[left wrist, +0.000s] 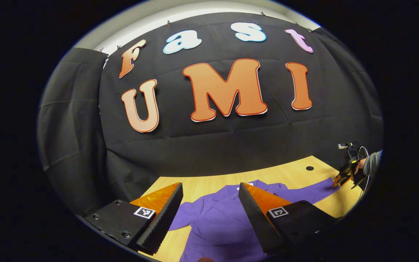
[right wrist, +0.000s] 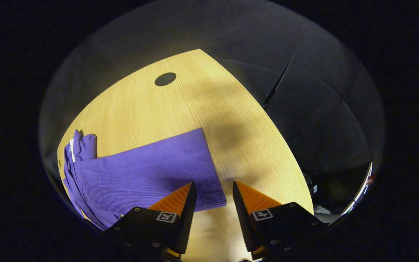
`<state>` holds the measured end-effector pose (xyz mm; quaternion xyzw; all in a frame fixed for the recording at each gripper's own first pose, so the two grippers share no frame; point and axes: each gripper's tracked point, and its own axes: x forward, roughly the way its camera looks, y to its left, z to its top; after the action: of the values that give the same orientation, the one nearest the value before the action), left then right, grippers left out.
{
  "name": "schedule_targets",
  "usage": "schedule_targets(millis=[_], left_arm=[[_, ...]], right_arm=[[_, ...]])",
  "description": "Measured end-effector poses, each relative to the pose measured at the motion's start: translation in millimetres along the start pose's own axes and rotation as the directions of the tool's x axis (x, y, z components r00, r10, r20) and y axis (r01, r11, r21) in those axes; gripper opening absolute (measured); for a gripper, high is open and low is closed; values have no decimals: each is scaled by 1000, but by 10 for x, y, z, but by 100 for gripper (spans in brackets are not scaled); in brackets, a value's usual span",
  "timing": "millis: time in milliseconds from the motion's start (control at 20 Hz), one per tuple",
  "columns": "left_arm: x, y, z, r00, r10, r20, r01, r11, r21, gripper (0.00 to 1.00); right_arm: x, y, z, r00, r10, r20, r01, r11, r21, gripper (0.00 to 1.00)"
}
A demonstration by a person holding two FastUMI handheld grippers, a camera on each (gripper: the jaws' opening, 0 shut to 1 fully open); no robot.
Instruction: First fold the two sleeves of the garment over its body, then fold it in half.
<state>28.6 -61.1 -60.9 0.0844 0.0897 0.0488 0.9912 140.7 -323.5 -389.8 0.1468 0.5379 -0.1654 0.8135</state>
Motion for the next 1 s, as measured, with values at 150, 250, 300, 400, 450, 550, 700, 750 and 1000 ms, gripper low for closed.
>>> schedule_targets(millis=[150,250,300,400,450,550,700,750,1000], left_arm=[[6,-19,-25,1000,4,-14,-4,1000,4,96],[33,-44,-53,1000,2,-25,-2,1000,4,97],[40,-57,-52,1000,0,-27,0,1000,3,97],[44,-85,-68,1000,-6,-29,6,1000,3,97],[50,-104,-65,1000,-10,-30,10,1000,2,97],[38,-97,-80,999,-13,-33,13,1000,-2,97],[26,-46,-119,999,-7,-40,7,1000,-9,97],[21,-32,-124,999,-6,-42,5,1000,-12,97],[-11,-46,-181,999,-14,-50,13,1000,-21,97]], right_arm=[[2,-26,25,1000,-18,-20,19,1000,10,51],[-4,-34,-11,999,-28,-27,28,1000,-8,40],[6,-1,-18,1000,-19,-23,19,1000,-16,23],[-6,24,-26,1000,-12,-17,12,999,-39,7],[-9,21,-13,1000,-1,-22,0,1000,-29,5],[-52,44,-12,998,42,-46,-39,997,60,3],[-145,-64,67,997,71,-16,-68,986,151,2],[-203,-117,124,997,76,3,-76,984,163,2],[-715,-68,475,980,156,125,-178,966,187,2]])
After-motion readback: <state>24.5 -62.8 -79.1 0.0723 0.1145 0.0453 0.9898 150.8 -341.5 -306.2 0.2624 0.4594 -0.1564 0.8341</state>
